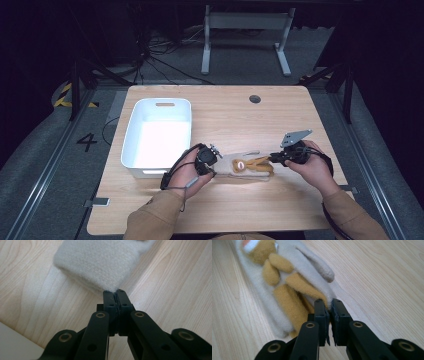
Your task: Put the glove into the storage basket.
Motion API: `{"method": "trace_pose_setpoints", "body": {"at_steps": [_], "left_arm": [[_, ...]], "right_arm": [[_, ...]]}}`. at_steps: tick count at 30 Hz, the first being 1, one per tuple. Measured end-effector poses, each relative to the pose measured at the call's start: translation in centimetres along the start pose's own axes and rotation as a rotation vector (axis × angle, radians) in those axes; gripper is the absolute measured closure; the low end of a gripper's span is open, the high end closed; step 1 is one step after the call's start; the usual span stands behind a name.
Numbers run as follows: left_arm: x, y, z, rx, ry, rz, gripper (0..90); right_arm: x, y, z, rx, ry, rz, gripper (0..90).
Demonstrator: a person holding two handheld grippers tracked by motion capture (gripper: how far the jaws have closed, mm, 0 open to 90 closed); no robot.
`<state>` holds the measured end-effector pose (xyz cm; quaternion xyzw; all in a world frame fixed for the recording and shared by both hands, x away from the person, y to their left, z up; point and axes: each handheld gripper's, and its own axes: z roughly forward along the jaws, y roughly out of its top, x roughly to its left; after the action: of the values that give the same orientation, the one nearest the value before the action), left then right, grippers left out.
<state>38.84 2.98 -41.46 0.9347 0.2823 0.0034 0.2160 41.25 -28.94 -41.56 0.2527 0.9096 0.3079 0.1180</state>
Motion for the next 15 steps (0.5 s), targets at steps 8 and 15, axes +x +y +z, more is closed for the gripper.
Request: {"method": "trace_pose_setpoints", "body": {"at_steps": [8, 15], "left_arm": [[0.4, 0.2, 0.3, 0.048, -0.017, -0.032, 85.4], [0.4, 0.5, -1.1, 0.036, -0.012, -0.059, 66.5]], "right_arm": [[-0.1, -0.7, 0.3, 0.02, 0.021, 0.051, 73.3], [-0.8, -1.6, -1.3, -0.005, -0.01, 0.099, 66.8]]}}
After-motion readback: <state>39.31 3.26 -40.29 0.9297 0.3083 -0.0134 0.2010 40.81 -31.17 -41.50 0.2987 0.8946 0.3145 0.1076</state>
